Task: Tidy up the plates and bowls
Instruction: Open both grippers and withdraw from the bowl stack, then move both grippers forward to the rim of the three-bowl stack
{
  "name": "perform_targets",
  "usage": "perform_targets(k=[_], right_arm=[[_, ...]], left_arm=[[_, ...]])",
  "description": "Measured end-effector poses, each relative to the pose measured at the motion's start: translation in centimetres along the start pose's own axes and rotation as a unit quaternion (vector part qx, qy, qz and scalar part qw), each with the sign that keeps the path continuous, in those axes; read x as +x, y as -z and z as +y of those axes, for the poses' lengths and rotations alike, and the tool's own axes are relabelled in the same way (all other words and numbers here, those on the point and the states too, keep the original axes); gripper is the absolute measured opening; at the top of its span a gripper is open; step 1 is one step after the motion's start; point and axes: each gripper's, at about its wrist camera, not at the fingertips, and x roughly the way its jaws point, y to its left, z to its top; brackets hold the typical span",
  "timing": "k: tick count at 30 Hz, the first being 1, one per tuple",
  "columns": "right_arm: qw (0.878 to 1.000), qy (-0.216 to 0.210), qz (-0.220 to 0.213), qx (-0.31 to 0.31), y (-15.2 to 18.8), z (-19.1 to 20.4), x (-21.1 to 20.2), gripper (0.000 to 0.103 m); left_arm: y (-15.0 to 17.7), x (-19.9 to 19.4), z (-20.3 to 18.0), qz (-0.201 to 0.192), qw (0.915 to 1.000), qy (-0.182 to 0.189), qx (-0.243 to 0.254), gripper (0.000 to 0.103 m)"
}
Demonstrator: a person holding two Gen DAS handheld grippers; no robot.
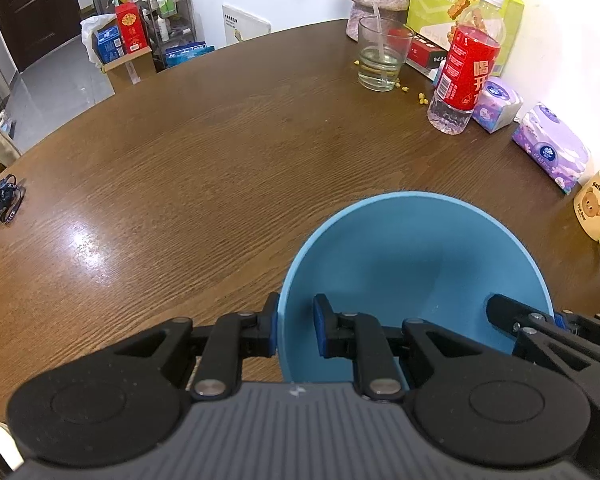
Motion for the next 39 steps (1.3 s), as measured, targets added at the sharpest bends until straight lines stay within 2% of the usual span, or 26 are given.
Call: perform_targets(k=[3,4,5,6,7,9,10,11,12,13,15,19,28,39], right_arm=[[1.0,-0.006,-0.001,0.004,-0.1,-0.2,-0.1,0.019],[1.0,-0.009,-0.002,0.005,0.0,-0.3,-0.2,0.019],[1.0,-0.013,-0.001,0.007,0.0,-0.5,-0.2,0.025],[1.0,-0.014,-0.001,0.011,0.0,-0.6,-0.3,0.034],[1.0,-0.013,-0.003,0.014,0.0,-0.9,-0.4,0.039],[1.0,-0.013,-0.007,0.022,0.0,-1.3,-0.7,0.059],[1.0,-0.014,-0.009,0.027,0.0,-1.6,-0.9,0.063],[0.999,-0.015,-0.009,0.031,0.0,-1.8,-1.0,0.073],[0.999,-0.016,-0.01,0.035,0.0,-2.1,-1.2,0.086],[0.999,-0.021,-0.011,0.04,0.0,-2.3,-1.4,0.09],[0.998,-0.028,-0.011,0.047,0.0,-2.7,-1.7,0.103],[0.998,-0.029,-0.012,0.048,0.5,-2.7,-2.6,0.103],[0.999,-0.04,-0.019,0.022,2.8,-2.2,-4.7,0.103],[0.997,-0.056,-0.042,-0.016,7.1,-1.9,-7.4,0.103]], left_arm=[[0.2,-0.4,0.0,-0.008,1.0,0.002,0.0,0.021],[0.2,-0.6,-0.1,-0.012,0.9999,0.001,0.002,0.026],[0.2,-0.8,0.0,-0.015,0.9999,-0.002,0.002,0.03],[0.3,-1.1,0.1,-0.019,0.9998,-0.005,0.001,0.039],[0.2,-1.2,0.2,-0.024,0.9997,-0.009,-0.001,0.045],[0.3,-1.6,0.7,-0.029,0.9994,-0.017,-0.008,0.053],[0.2,-1.8,1.0,-0.029,0.9993,-0.02,-0.013,0.065],[0.3,-2.0,1.3,-0.031,0.9991,-0.024,-0.018,0.072],[0.4,-2.3,1.7,-0.035,0.9987,-0.03,-0.024,0.085],[0.4,-2.5,1.9,-0.039,0.9983,-0.033,-0.029,0.093],[0.6,-3.1,2.6,-0.044,0.9974,-0.038,-0.042,0.103],[1.2,-4.0,3.7,-0.047,0.9966,-0.031,-0.059,0.103],[3.8,-6.3,4.5,-0.071,0.9952,-0.022,-0.064,0.103],[8.4,-7.6,5.4,-0.057,0.9964,-0.005,-0.062,0.103]])
